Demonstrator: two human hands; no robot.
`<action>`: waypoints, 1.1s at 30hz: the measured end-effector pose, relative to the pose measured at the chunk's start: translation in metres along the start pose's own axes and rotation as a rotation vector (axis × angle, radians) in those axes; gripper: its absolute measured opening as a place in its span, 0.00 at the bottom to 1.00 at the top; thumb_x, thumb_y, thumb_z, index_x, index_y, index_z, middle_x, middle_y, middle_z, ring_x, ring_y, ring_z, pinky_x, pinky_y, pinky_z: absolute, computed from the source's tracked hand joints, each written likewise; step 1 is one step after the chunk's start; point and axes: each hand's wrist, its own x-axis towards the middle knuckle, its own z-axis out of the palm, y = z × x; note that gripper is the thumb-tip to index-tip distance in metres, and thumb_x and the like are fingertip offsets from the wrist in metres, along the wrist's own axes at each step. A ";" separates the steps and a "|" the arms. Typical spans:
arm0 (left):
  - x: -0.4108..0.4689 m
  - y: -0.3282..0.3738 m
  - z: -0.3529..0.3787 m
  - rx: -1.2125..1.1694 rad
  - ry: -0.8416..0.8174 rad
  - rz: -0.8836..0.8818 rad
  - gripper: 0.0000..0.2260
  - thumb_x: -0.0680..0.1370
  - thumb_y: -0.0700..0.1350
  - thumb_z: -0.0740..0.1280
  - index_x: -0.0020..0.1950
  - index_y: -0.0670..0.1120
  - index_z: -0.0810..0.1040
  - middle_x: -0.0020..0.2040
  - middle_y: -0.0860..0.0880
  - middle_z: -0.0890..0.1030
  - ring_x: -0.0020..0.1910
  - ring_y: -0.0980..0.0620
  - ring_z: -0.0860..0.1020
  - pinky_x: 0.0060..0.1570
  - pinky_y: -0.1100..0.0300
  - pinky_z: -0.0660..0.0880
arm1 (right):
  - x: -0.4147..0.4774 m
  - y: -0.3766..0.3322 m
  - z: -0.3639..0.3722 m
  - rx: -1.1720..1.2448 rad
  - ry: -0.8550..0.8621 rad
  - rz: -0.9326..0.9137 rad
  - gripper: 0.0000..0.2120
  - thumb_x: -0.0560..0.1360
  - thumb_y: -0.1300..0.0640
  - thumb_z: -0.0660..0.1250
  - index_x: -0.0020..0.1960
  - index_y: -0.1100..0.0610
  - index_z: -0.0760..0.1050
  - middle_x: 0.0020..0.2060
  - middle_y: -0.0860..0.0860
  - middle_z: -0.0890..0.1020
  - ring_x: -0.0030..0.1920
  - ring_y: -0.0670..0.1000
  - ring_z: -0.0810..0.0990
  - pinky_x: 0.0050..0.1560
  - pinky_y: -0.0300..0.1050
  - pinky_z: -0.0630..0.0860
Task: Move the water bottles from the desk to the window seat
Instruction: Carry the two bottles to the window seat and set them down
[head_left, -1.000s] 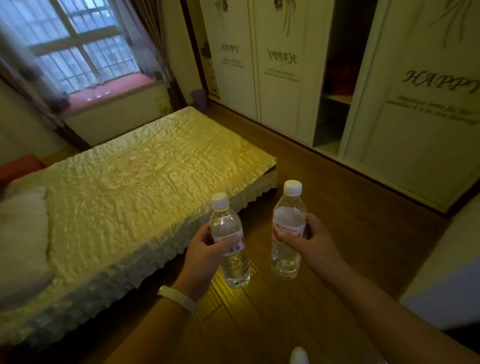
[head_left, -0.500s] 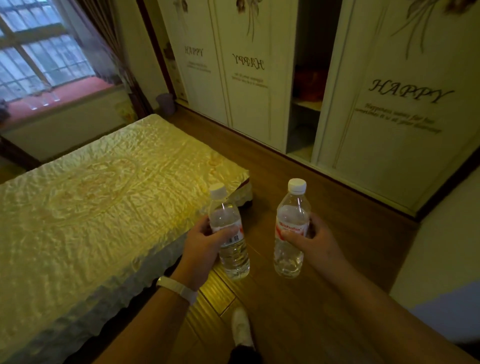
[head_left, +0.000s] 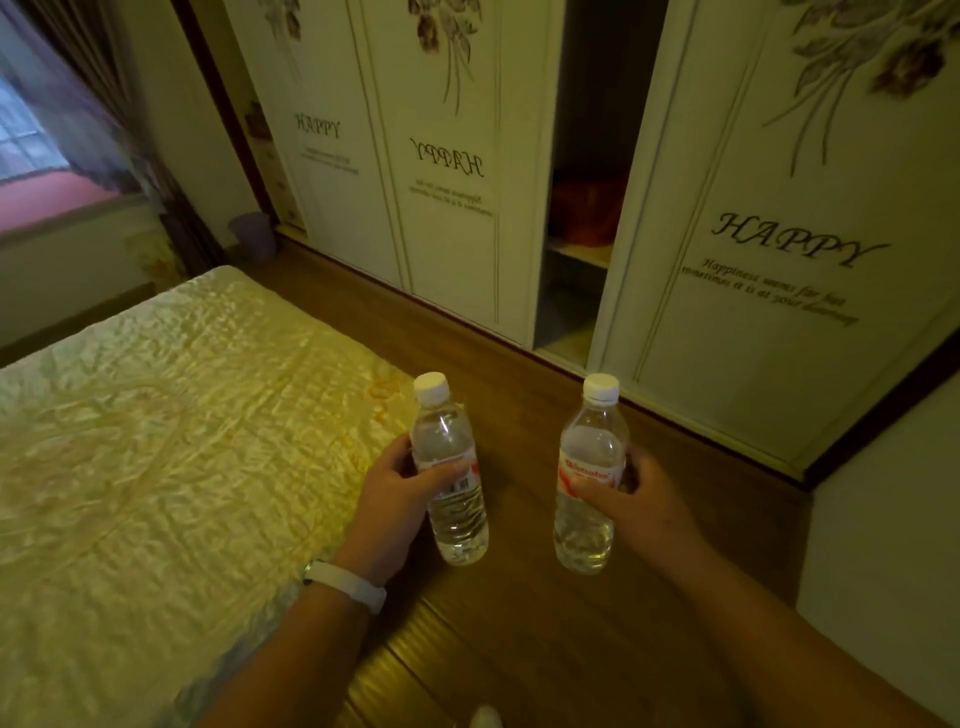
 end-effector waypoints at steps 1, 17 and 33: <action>0.016 0.004 -0.002 0.009 -0.020 0.007 0.15 0.71 0.36 0.75 0.55 0.46 0.83 0.50 0.44 0.86 0.50 0.44 0.85 0.45 0.53 0.81 | 0.013 -0.005 0.003 -0.010 0.012 -0.004 0.34 0.63 0.46 0.77 0.66 0.52 0.72 0.56 0.47 0.81 0.54 0.45 0.81 0.40 0.33 0.79; 0.205 0.019 0.033 0.052 -0.027 0.011 0.13 0.72 0.32 0.72 0.54 0.43 0.82 0.46 0.46 0.87 0.44 0.50 0.85 0.39 0.61 0.80 | 0.200 -0.022 -0.015 -0.023 0.086 0.050 0.24 0.71 0.55 0.75 0.63 0.47 0.69 0.52 0.41 0.78 0.53 0.41 0.78 0.37 0.32 0.74; 0.424 0.042 0.165 0.110 0.072 -0.003 0.16 0.71 0.36 0.75 0.58 0.45 0.82 0.51 0.43 0.86 0.52 0.44 0.84 0.51 0.47 0.80 | 0.464 -0.054 -0.114 -0.096 -0.018 0.039 0.27 0.71 0.52 0.75 0.67 0.49 0.69 0.61 0.48 0.78 0.59 0.50 0.77 0.50 0.41 0.78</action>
